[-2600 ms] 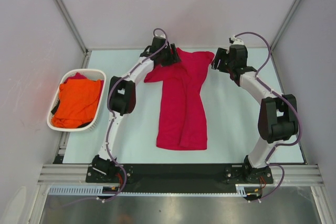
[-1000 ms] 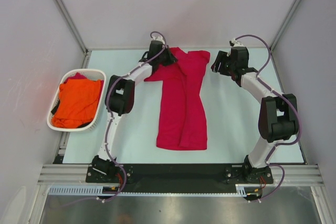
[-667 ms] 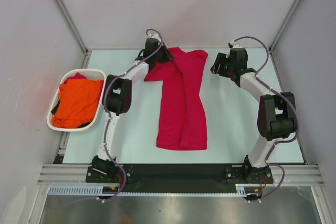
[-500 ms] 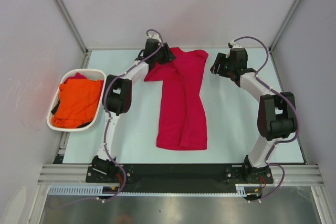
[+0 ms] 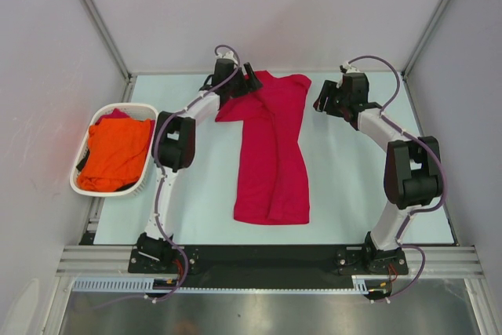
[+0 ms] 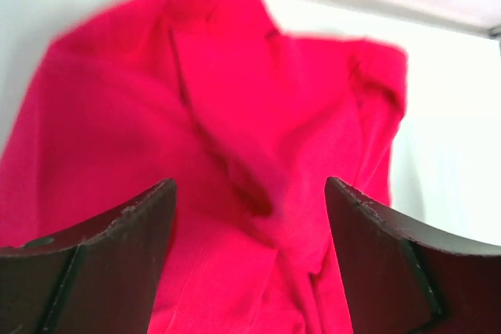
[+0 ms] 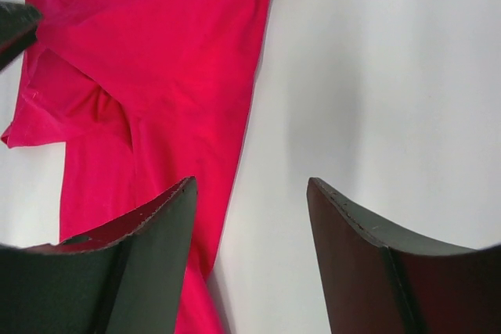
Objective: Fold and stack the t-shirts
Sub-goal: Rotate the tshirt 90 degrees
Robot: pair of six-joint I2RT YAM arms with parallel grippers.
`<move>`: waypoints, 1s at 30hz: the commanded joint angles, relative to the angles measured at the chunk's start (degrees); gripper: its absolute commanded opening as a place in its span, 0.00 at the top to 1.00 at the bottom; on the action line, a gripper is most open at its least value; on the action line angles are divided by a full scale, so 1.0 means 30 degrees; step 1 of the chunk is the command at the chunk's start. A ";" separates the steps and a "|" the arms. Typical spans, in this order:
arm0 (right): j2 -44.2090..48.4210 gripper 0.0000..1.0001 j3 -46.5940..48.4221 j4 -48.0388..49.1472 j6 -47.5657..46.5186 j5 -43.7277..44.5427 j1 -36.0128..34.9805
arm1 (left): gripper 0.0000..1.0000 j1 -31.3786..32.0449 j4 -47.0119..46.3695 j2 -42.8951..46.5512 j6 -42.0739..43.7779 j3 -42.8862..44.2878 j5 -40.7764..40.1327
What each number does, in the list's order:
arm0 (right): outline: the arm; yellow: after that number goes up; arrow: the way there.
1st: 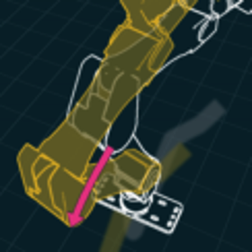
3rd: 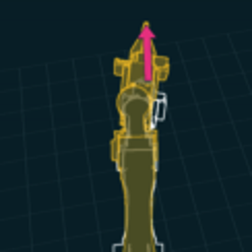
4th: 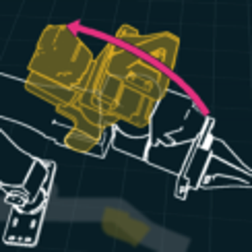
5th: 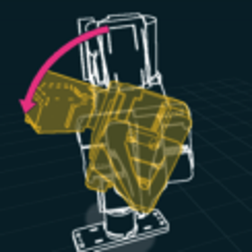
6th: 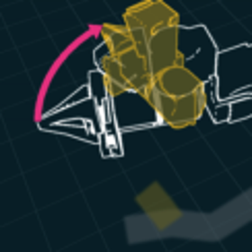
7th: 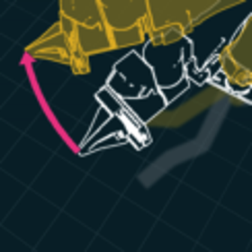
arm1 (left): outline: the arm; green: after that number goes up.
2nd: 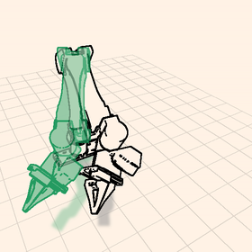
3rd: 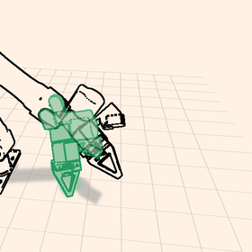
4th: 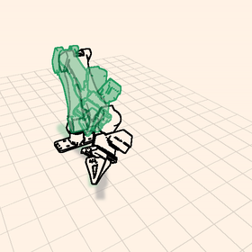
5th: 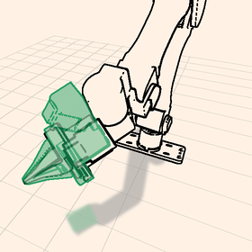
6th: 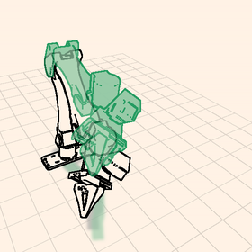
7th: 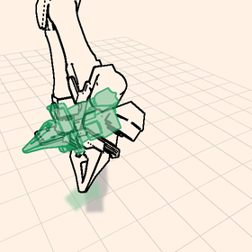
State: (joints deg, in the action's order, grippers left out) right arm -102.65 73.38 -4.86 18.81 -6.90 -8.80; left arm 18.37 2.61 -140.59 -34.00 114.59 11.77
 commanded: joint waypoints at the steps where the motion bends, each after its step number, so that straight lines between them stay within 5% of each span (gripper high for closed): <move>1: -0.0207 0.36 0.0089 0.0361 0.0059 -0.0250 -0.0085 | 0.17 -0.0147 0.0181 -0.1354 0.0024 0.4015 -0.0262; 7: -0.0324 0.37 0.0177 0.0215 0.0000 -0.0279 -0.0085 | 0.24 -0.0147 0.0625 -0.2413 -0.0385 0.5546 0.0441; 12: -0.0470 0.37 0.0352 0.0069 0.0030 -0.0396 -0.0085 | 0.46 -0.0147 0.0886 -0.1742 -0.0415 0.4378 0.0298; 16: -0.0383 0.37 0.0353 0.0068 0.0146 -0.0397 -0.0114 | 0.31 -0.0176 0.0976 0.0044 -0.0415 0.1510 0.0120; 23: -0.0674 0.38 0.0353 0.0362 0.0352 -0.0807 -0.0728 | 0.29 -0.0118 -0.4057 0.6044 -0.0211 -0.8968 0.0325; 30: -0.0822 0.40 0.0499 0.0245 0.0352 -0.0866 -0.1227 | 0.29 -0.0030 -0.4767 0.6143 0.0376 -0.9368 0.0736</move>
State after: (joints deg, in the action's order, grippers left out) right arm -105.06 73.38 -5.30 19.51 -8.73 -11.70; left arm 18.00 -7.33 -123.83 -34.46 85.08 12.73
